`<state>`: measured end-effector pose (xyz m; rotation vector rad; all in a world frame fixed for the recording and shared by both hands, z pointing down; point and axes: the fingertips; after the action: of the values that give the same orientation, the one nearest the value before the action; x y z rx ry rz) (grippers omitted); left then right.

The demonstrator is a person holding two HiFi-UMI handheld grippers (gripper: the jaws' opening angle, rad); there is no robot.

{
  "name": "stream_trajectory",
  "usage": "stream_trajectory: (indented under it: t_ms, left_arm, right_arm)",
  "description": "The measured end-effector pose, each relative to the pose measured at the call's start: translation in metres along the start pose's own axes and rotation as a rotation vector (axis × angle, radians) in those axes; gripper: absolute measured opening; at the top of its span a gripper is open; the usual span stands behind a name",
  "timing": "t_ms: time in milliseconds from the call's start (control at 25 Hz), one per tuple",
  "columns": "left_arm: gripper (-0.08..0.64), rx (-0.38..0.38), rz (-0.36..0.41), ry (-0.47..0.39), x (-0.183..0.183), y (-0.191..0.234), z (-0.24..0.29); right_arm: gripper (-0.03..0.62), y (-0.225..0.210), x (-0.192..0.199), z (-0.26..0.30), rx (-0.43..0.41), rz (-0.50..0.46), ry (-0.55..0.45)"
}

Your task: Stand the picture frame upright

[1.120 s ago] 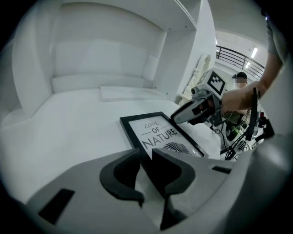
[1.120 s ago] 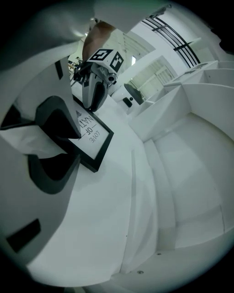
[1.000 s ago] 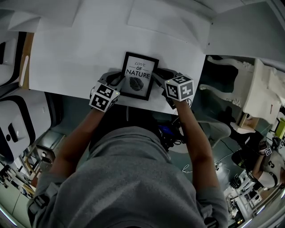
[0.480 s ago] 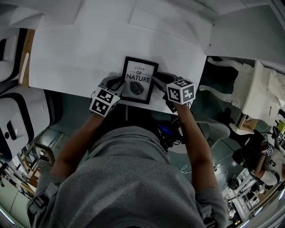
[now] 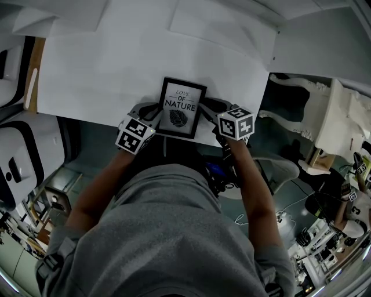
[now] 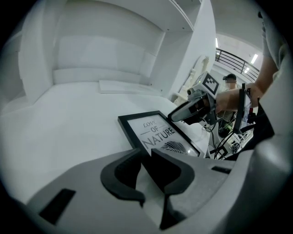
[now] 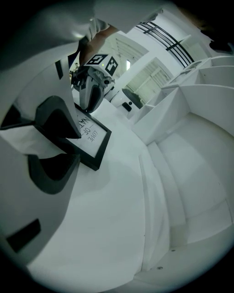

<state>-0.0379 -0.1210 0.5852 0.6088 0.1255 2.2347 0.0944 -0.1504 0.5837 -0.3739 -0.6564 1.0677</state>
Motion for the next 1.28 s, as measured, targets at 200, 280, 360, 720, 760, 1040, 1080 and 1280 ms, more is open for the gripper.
stream_trajectory:
  t_ms: [200,280,360,720,760,1040,1080,1280]
  left_arm:
    - [0.092,-0.043,-0.025,-0.036,-0.01,0.012,-0.005]
    - [0.132,-0.057,-0.049,-0.053,-0.017,0.019,-0.005]
    - [0.15,-0.051,-0.075,-0.051,-0.022,0.022,-0.001]
    - [0.187,-0.008,-0.112,-0.052,-0.043,0.013,0.011]
    - [0.187,-0.01,-0.114,-0.048,-0.043,0.014,0.012]
    - [0.19,-0.033,-0.116,-0.015,-0.037,0.016,0.019]
    - [0.189,-0.041,-0.118,-0.018,-0.036,0.017,0.019]
    - [0.153,-0.066,-0.157,-0.048,-0.035,0.022,0.02]
  right_arm:
    - [0.143,-0.002,-0.001,-0.002,-0.002,0.032,-0.012]
    - [0.16,-0.001,0.002,0.0,0.021,0.024,-0.001]
    - [0.167,0.003,0.008,0.005,0.022,0.026,0.016]
    - [0.179,0.01,0.011,0.009,0.045,0.006,0.014]
    - [0.179,0.009,0.011,0.009,0.045,0.009,0.013]
    - [0.179,0.006,0.01,0.008,0.047,0.045,0.006]
    - [0.179,0.006,0.01,0.009,0.047,0.048,0.007]
    - [0.178,0.005,0.011,0.009,0.044,0.059,0.002]
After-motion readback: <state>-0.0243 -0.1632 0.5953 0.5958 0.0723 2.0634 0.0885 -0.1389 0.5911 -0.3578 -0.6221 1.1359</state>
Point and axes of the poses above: the fingertips, and each gripper's own axes: z forward along the fingers, y to its left, x out of its underside, and after that the axes turned 14 degrees about y, right-handed
